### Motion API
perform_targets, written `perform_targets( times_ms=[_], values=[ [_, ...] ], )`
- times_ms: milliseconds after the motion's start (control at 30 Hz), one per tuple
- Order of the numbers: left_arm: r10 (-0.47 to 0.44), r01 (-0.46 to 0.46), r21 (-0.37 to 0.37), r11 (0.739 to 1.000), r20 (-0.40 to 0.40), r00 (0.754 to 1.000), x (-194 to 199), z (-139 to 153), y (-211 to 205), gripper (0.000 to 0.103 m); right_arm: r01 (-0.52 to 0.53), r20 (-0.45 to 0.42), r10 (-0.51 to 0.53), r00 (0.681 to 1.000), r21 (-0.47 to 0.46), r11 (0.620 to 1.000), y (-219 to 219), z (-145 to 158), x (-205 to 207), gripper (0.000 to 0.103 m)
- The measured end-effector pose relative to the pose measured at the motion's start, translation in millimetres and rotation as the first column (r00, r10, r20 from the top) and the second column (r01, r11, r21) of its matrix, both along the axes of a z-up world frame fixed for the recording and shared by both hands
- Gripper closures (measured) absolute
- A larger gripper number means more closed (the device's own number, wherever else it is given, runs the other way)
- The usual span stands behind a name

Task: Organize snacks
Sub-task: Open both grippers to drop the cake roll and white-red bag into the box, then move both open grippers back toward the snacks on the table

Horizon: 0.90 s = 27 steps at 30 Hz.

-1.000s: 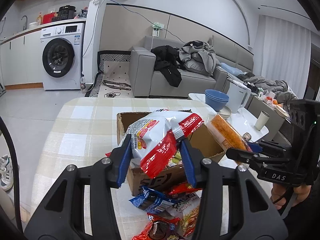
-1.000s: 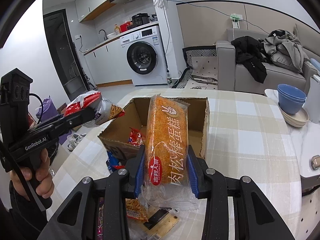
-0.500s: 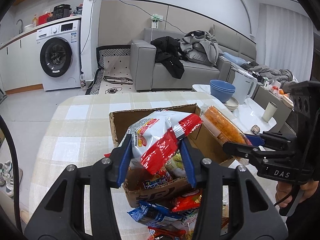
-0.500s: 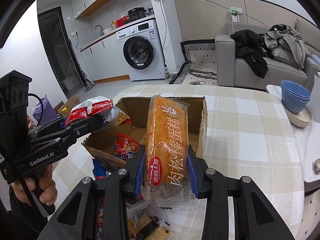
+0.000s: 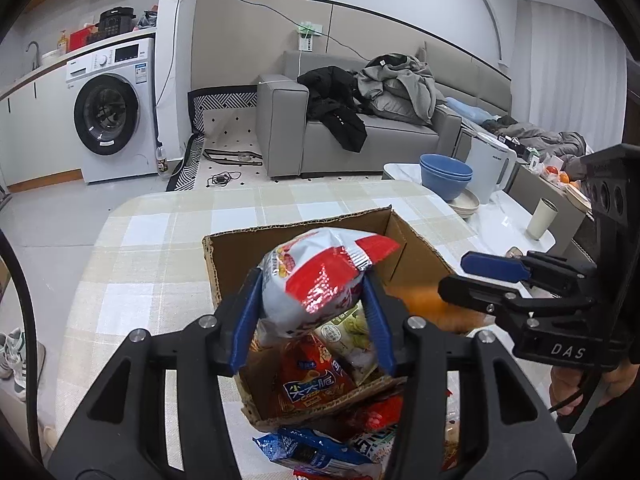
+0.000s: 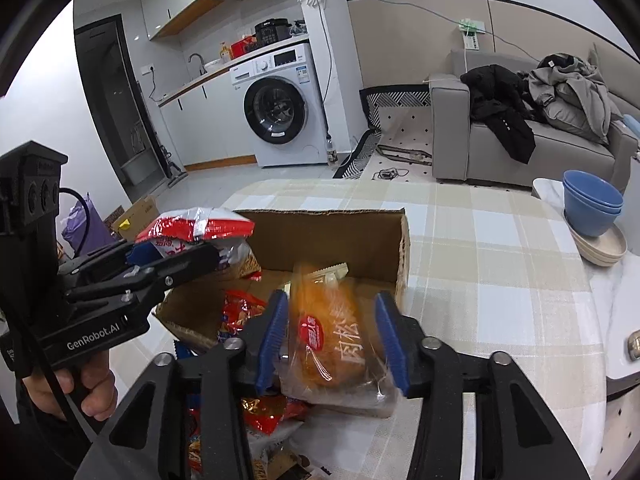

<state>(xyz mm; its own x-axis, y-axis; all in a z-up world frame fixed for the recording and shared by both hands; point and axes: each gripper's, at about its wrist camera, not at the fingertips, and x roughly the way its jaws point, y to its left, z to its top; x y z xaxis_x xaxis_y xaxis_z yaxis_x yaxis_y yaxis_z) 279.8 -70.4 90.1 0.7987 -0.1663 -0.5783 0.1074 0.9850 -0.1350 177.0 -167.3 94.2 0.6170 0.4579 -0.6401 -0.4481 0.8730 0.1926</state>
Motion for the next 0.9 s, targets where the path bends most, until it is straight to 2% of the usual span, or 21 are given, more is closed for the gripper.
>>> perform_targets(
  times_ms=[67, 100, 133, 200, 233, 267, 367, 400, 900],
  values=[
    [-0.005, 0.005, 0.0, 1.0, -0.008, 1.0, -3, -4, 3, 0.035, 0.001, 0.006, -0.001, 1.0, 0.002, 1.0, -3, 1, -4, 0.051],
    [-0.004, 0.004, 0.002, 1.0, -0.009, 1.0, -6, -5, 4, 0.029, 0.004, 0.009, -0.004, 1.0, -0.004, 1.0, -4, 1, -6, 0.05],
    [-0.001, 0.001, 0.003, 1.0, -0.007, 1.0, -9, -7, 4, 0.021, 0.005, 0.011, -0.005, 1.0, -0.008, 1.0, -5, 1, -7, 0.045],
    [0.006, -0.006, 0.002, 1.0, 0.0, 1.0, -17, -9, 8, 0.019, -0.004, 0.014, 0.004, 1.0, -0.011, 1.0, -8, 1, -12, 0.034],
    [0.008, -0.008, -0.004, 1.0, -0.001, 1.0, -20, -9, 10, 0.014, -0.008, 0.015, 0.009, 1.0, -0.007, 1.0, -10, 1, -16, 0.028],
    [0.01, -0.01, -0.015, 1.0, -0.004, 1.0, -24, -10, 12, 0.0, -0.009, 0.018, 0.009, 1.0, -0.001, 1.0, -12, 1, -19, 0.021],
    [0.026, -0.026, -0.045, 0.999, 0.007, 1.0, -40, -9, 22, 0.001, -0.006, 0.012, 0.005, 1.0, 0.028, 1.0, -20, 1, -28, 0.004],
    [0.028, -0.027, -0.052, 0.998, 0.01, 1.0, -46, -10, 24, 0.001, -0.008, 0.008, 0.008, 1.0, 0.036, 0.999, -22, 1, -32, 0.003],
    [0.03, -0.028, -0.06, 0.998, 0.038, 0.999, -144, 13, 40, 0.001, 0.018, 0.082, -0.021, 0.996, 0.037, 0.999, -37, 25, -93, 0.001]
  ],
)
